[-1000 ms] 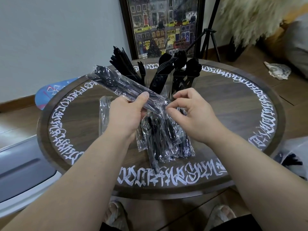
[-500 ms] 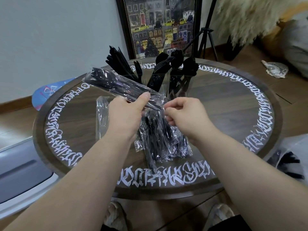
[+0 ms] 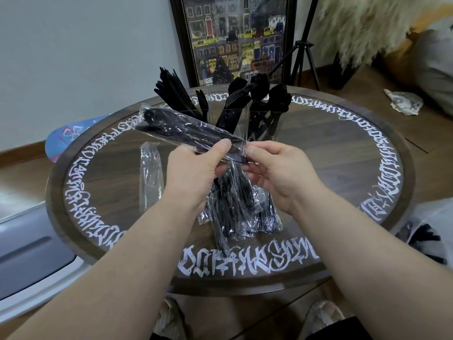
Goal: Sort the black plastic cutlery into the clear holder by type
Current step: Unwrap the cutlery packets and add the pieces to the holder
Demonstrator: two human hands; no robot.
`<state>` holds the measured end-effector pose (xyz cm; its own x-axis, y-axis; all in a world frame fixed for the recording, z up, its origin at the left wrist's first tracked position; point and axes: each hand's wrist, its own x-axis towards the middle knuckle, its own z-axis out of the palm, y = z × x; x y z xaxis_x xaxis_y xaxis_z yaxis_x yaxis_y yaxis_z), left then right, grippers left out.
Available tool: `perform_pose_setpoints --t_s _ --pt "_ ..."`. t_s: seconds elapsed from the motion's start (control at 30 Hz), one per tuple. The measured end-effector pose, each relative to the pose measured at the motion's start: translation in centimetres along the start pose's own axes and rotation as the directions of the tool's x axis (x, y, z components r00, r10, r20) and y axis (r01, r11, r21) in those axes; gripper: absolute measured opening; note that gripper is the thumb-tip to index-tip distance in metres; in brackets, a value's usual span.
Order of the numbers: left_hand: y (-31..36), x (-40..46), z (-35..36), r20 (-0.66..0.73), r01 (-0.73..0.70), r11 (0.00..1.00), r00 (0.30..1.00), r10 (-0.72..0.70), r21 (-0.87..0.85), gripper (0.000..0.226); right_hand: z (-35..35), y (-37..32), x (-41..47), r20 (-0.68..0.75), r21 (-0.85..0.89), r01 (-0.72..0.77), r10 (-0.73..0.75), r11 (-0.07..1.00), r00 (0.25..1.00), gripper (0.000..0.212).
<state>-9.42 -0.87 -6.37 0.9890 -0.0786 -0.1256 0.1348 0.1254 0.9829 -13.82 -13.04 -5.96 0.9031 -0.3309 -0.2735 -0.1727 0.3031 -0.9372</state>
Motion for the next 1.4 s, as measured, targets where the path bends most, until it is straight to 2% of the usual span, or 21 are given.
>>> perform_pose_setpoints --t_s 0.13,0.27,0.37,0.47,0.53,0.63,0.7,0.8,0.87,1.0,1.2,1.3,1.4 --pt "-0.2 -0.1 0.0 -0.007 0.038 0.998 0.999 -0.038 0.053 0.017 -0.1 0.0 0.0 0.007 0.103 -0.044 0.043 0.994 0.999 0.009" --pt "-0.2 -0.3 -0.1 -0.038 0.010 0.990 0.999 -0.005 0.141 0.023 -0.2 0.0 0.0 0.037 0.026 -0.078 0.077 0.997 0.996 0.010" --pt "0.6 -0.7 0.0 -0.003 -0.008 0.998 1.000 0.008 0.059 0.020 -0.3 0.0 0.2 0.002 0.014 -0.082 0.082 0.997 0.997 0.015" --pt "1.4 -0.8 -0.1 -0.046 0.030 0.997 0.998 -0.033 -0.072 0.025 -0.6 -0.1 0.4 -0.020 0.063 -0.096 0.098 0.993 0.995 0.017" --pt "1.6 -0.8 -0.3 -0.007 -0.033 0.999 0.999 0.033 -0.030 0.026 -0.7 -0.2 0.3 -0.006 0.091 -0.138 0.139 0.986 0.990 0.017" --pt "1.4 -0.7 -0.3 0.126 -0.155 0.984 0.982 0.143 0.091 0.023 -0.6 -0.4 0.1 0.041 0.144 -0.203 0.199 0.969 0.979 0.019" --pt "1.2 -0.5 -0.5 0.102 -0.096 0.990 0.991 0.086 0.102 0.025 -0.5 -0.4 0.0 0.058 0.155 -0.227 0.220 0.962 0.974 0.021" --pt "1.1 -0.3 -0.7 0.063 0.031 0.999 0.997 -0.033 0.034 0.027 -0.5 -0.3 0.0 0.062 0.118 -0.240 0.234 0.964 0.970 0.022" --pt "1.0 -0.4 -0.6 0.102 0.064 0.997 0.993 -0.067 0.039 0.027 -0.5 -0.3 0.0 0.061 0.088 -0.237 0.233 0.967 0.971 0.020" --pt "0.8 -0.6 -0.1 0.171 0.026 0.997 0.984 -0.039 0.078 0.022 -0.5 -0.2 0.2 0.039 0.060 -0.224 0.222 0.973 0.974 0.017" --pt "0.3 -0.4 0.1 0.090 -0.033 0.996 0.996 0.025 0.083 0.015 -0.4 -0.2 0.1 0.033 0.108 -0.213 0.211 0.971 0.977 0.014" --pt "0.3 -0.3 0.1 0.021 -0.009 1.000 1.000 0.009 0.026 0.016 -0.5 -0.2 0.2 0.027 0.121 -0.215 0.213 0.969 0.977 0.018" --pt "0.4 -0.3 0.1 0.035 0.018 0.999 0.999 -0.017 -0.033 0.013 -0.7 -0.3 0.3 0.034 0.145 -0.203 0.200 0.968 0.979 0.022"
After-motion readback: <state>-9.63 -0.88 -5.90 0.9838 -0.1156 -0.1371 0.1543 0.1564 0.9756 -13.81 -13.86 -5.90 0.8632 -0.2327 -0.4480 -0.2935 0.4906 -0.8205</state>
